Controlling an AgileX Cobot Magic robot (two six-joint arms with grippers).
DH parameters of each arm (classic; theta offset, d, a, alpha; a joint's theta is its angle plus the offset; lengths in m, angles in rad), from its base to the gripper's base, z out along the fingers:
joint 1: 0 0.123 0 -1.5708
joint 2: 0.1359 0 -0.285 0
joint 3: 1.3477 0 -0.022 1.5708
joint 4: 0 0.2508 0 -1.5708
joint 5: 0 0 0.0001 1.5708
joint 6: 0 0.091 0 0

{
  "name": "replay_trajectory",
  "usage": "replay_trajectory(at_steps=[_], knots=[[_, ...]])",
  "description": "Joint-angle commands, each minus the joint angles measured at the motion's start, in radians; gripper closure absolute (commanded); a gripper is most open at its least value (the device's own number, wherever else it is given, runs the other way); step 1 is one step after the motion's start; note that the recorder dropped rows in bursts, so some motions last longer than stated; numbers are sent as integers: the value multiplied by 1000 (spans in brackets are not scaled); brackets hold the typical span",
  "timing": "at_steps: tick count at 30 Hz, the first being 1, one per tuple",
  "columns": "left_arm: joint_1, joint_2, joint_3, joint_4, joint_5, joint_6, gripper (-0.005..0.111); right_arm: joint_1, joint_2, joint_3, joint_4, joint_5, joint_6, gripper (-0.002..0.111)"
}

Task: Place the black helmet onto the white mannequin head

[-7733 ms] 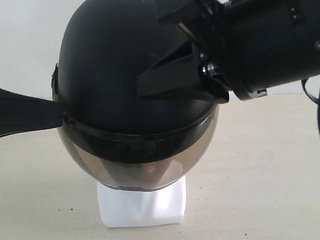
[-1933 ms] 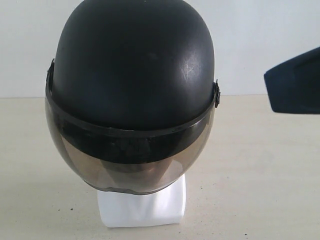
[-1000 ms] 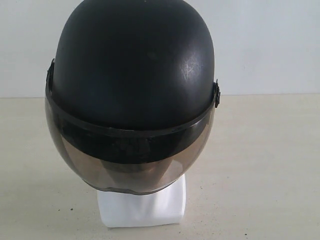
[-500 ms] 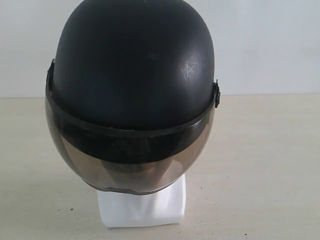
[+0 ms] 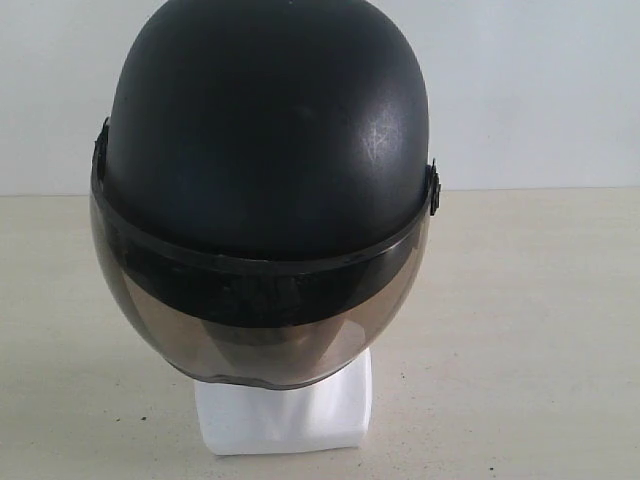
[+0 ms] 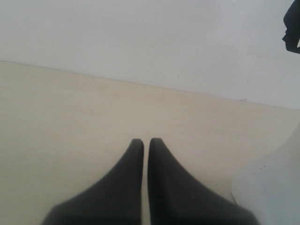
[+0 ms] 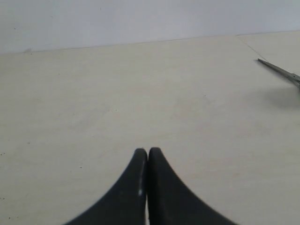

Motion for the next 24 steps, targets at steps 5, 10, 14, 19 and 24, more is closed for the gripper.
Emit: replay_trajectory(at_steps=[5,10,14,19,24], knots=[[1,-1,3,-7,-6,5,102,58,-6,-1,15,0,17,108],[1,-1,3,-7,-6,5,102,56,-6,-1,15,0,17,108],[1,-1,3,-7,-6,5,102,56,-6,-1,15,0,17,108],[1,-1,3,-7,-6,5,102,56,-6,-1,15,0,17,108],[1,-1,3,-7,-6,5,102,56,-6,-1,15,0,17,108]])
